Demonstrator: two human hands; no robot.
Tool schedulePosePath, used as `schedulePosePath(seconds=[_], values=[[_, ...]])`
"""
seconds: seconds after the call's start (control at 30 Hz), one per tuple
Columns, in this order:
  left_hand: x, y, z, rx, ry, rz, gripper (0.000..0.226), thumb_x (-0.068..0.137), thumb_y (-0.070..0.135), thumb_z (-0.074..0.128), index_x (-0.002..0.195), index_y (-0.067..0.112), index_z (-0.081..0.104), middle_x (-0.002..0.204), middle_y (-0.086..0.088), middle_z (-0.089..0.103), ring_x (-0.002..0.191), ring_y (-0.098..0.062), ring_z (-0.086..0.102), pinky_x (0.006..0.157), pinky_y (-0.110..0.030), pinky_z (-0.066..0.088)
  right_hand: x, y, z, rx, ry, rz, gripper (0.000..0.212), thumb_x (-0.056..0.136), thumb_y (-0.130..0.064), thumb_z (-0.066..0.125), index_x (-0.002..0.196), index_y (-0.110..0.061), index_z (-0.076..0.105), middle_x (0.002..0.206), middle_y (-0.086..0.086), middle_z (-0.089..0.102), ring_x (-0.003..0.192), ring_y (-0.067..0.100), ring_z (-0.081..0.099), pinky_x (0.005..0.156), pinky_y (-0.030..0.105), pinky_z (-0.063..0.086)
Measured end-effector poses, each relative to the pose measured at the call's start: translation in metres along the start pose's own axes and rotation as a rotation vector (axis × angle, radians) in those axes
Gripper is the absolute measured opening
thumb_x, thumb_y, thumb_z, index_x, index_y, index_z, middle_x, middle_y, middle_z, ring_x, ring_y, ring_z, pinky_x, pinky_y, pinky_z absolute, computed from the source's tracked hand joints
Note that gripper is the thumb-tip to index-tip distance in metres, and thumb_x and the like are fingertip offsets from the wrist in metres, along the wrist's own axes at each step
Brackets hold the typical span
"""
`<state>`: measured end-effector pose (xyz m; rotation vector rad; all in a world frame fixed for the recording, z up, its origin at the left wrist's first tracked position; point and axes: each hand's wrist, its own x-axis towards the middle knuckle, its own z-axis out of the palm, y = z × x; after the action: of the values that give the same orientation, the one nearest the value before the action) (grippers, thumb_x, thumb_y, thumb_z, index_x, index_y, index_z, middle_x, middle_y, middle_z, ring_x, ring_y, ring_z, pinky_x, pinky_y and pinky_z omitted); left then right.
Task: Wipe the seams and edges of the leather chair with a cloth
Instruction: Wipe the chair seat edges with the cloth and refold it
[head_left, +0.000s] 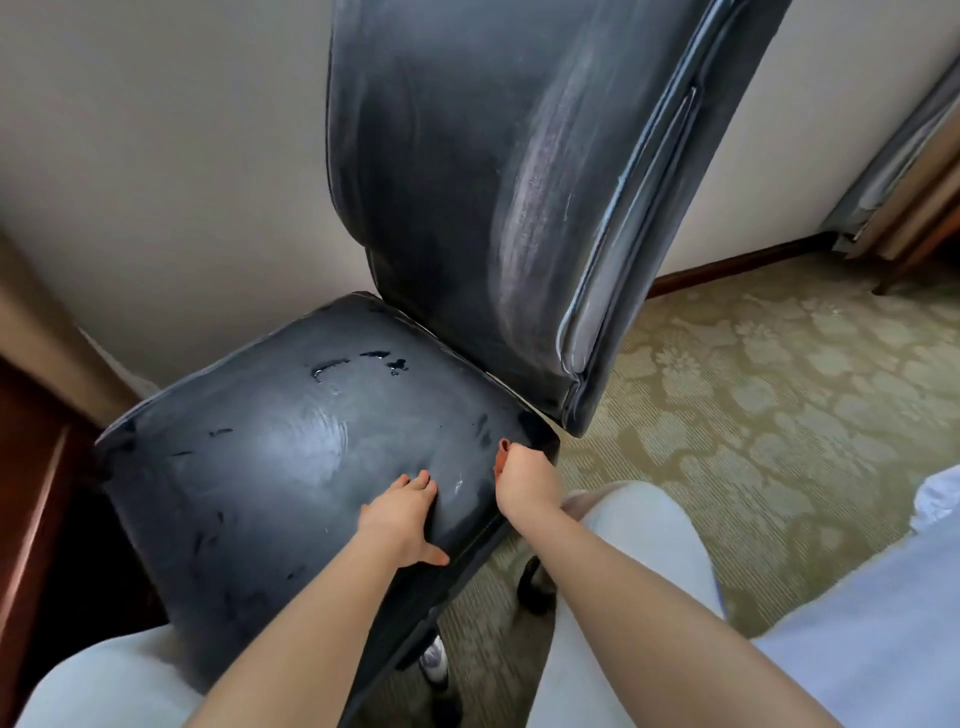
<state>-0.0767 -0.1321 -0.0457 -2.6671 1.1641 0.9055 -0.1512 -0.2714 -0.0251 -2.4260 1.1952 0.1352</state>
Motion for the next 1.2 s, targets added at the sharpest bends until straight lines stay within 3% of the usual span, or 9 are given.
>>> schedulePosePath(seconds=[0.23,0.6,0.9,1.2], values=[[-0.006,-0.012,0.006,0.018,0.006,0.025,0.111,0.072,0.055,0.072,0.152,0.016,0.005,0.16,0.005,-0.001,0.147,-0.018,0.001,0.113,-0.048,0.027,-0.009,0.004,0.006,-0.017,-0.005,-0.058,0.023,0.098,-0.017,0.043,0.111,-0.008,0.058,0.106,0.01,0.064,0.1,0.029,0.061,0.081,0.03,0.048],[-0.005,-0.012,0.007,0.033,0.002,0.015,0.11,0.073,0.054,0.072,0.152,0.018,0.005,0.159,0.006,-0.003,0.147,-0.017,-0.001,0.113,-0.048,0.028,-0.009,0.006,0.019,-0.108,0.119,-0.116,0.028,0.102,-0.019,0.032,0.116,-0.008,0.054,0.111,0.01,0.064,0.1,0.024,0.062,0.078,0.03,0.049],[-0.012,-0.007,-0.001,0.079,-0.021,0.021,0.108,0.075,0.053,0.07,0.152,0.016,0.003,0.159,0.003,-0.003,0.147,-0.018,-0.002,0.118,-0.037,0.019,-0.005,0.015,0.01,0.046,0.023,-0.122,0.038,0.103,-0.025,0.028,0.109,-0.005,0.061,0.107,0.013,0.065,0.099,0.029,0.062,0.077,0.03,0.046],[-0.006,-0.01,-0.004,0.122,-0.035,0.03,0.109,0.072,0.057,0.07,0.152,0.017,0.007,0.159,0.004,0.001,0.147,-0.018,0.003,0.116,-0.037,0.024,-0.003,0.009,0.006,-0.017,0.029,-0.126,0.021,0.098,-0.014,0.04,0.109,-0.008,0.057,0.11,0.012,0.063,0.102,0.028,0.06,0.079,0.032,0.048]])
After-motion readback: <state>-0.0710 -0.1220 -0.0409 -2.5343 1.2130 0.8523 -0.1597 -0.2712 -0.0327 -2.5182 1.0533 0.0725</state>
